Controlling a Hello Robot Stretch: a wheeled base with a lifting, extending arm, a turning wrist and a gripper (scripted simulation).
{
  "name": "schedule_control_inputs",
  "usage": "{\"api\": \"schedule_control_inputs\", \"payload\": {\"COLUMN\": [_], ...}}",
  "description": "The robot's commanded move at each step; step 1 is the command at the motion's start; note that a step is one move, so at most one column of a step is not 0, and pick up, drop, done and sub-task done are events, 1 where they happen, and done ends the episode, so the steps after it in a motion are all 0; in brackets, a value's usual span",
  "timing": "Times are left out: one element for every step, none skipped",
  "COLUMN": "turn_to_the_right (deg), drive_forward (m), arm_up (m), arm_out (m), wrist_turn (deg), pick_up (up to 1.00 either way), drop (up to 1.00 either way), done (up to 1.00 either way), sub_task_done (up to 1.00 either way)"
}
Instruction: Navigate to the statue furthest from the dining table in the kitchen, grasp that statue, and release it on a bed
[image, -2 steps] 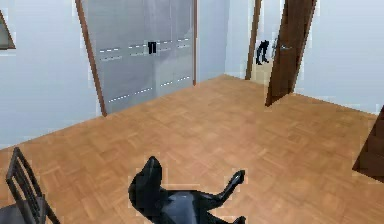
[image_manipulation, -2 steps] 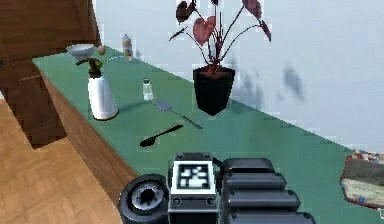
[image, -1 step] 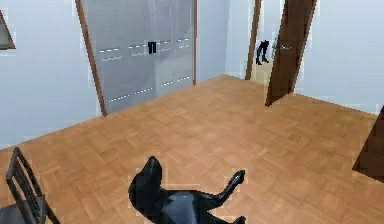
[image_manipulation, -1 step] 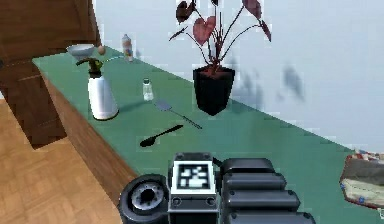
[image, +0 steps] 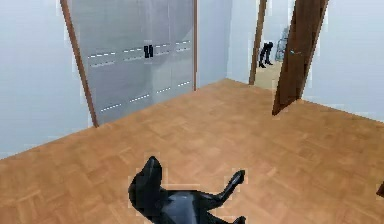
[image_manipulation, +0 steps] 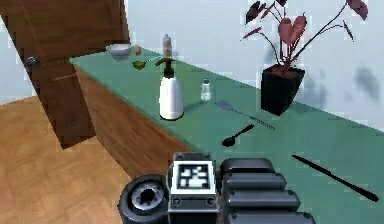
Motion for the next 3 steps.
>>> {"api": "schedule_control_inputs", "payload": {"turn_to_the_right": [33.0, 0.0, 0.0], "drive_forward": [0.0, 1.0, 0.7], "arm_up": [0.0, 0.0, 0.0], "arm_out": [0.0, 0.0, 0.0], "wrist_turn": [0.0, 0.0, 0.0], "pick_up": [0.0, 0.0, 0.0], "drop": [0.0, 0.0, 0.0], "done": [0.0, 0.0, 0.0], "sub_task_done": [0.0, 0.0, 0.0]}}
